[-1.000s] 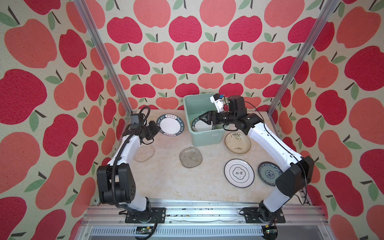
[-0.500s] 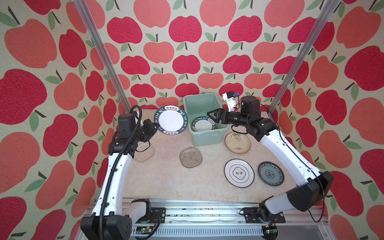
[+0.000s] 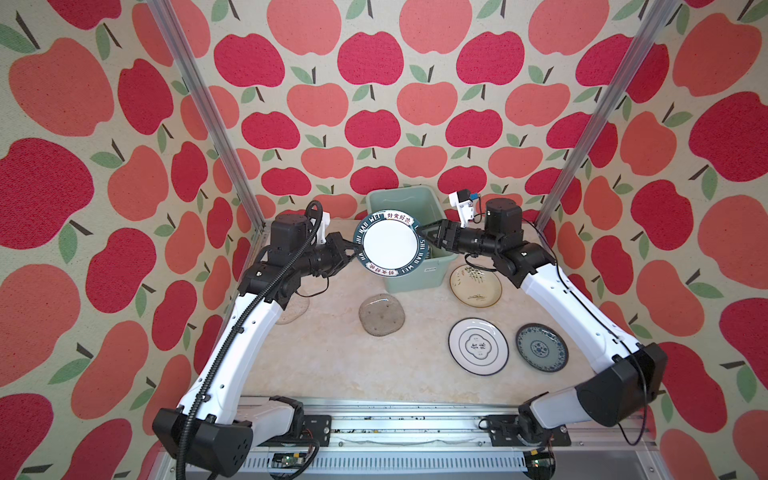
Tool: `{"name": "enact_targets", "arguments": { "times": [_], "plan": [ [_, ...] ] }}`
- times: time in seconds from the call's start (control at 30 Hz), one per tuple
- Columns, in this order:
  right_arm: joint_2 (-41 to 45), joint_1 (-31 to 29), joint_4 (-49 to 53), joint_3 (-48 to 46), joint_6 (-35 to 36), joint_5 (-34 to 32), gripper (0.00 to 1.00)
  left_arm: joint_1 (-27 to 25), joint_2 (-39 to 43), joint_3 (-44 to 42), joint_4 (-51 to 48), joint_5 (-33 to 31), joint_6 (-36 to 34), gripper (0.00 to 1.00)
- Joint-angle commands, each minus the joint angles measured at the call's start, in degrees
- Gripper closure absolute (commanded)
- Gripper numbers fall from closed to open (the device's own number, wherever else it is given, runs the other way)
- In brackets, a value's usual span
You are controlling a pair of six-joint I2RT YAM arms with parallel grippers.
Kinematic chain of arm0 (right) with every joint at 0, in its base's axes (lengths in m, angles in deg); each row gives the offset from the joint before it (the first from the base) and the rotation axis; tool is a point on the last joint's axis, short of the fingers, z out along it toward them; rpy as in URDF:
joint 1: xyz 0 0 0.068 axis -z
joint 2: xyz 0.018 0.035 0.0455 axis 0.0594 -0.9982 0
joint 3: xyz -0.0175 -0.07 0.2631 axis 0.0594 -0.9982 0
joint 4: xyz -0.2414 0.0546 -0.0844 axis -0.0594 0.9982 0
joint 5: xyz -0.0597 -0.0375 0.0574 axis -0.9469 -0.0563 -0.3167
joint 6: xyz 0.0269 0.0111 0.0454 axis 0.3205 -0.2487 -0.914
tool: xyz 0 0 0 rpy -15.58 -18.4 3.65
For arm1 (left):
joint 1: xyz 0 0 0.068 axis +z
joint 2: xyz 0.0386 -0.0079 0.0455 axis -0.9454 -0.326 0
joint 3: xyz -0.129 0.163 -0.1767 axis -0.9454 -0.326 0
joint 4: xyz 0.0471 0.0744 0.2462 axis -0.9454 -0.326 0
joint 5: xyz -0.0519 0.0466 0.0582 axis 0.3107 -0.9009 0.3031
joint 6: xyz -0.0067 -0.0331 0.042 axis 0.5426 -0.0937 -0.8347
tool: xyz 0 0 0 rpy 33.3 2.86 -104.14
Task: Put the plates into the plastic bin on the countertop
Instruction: 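Lift the plate upright with the left gripper toward the right gripper, then grasp the plate's rim with the right gripper while the left gripper releases, then carry the upright plate into the bin with the right gripper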
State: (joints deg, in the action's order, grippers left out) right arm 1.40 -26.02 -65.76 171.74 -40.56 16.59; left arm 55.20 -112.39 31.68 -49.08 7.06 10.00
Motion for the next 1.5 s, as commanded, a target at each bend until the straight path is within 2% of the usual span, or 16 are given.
{"name": "enact_targets", "arguments": {
  "times": [0.0,0.1,0.33,0.77,0.83,0.9,1.03,1.1,1.17,1.3,1.47],
  "plan": [
    [-0.14,0.39,-3.75,-0.90,-3.05,3.41,0.31,-1.17,-0.92,2.85,2.19,0.93,0.27,1.00],
    [-0.62,0.54,-4.89,-1.50,-4.53,4.55,0.37,-1.98,-1.54,3.21,2.54,0.66,0.47,1.00],
    [-2.65,0.65,-6.86,-1.61,-8.36,7.51,0.66,-2.77,-2.48,2.89,3.60,0.31,1.21,1.00],
    [-4.12,1.25,-6.40,-0.18,-9.31,8.61,1.00,-2.95,-5.20,2.78,7.85,0.57,2.73,1.00],
    [-4.34,1.48,-5.84,0.43,-9.14,8.14,1.00,-2.95,-5.56,2.98,7.94,0.20,2.73,0.97],
    [-4.47,1.81,-4.72,1.27,-8.61,7.11,1.00,-2.93,-5.58,2.87,8.03,-0.42,2.73,0.89],
    [-4.60,2.72,-1.05,3.96,-5.65,2.36,1.00,-2.86,-4.92,2.31,8.90,-1.58,2.00,0.58],
    [-5.15,3.21,1.15,5.79,-3.65,-0.36,1.00,-2.79,-3.94,1.75,9.05,-2.75,1.21,0.51],
    [-6.06,3.80,3.16,8.18,-1.82,-2.48,1.00,-2.61,-2.65,0.88,8.84,-4.86,0.27,0.42],
    [-9.87,4.82,10.22,15.04,2.73,-8.05,1.00,-2.00,1.51,-2.63,9.34,-12.18,-1.66,0.19],
    [-17.70,5.57,20.27,27.16,8.00,-14.96,1.00,0.59,4.77,-7.48,13.08,-15.86,-2.98,0.10]
  ]
}}
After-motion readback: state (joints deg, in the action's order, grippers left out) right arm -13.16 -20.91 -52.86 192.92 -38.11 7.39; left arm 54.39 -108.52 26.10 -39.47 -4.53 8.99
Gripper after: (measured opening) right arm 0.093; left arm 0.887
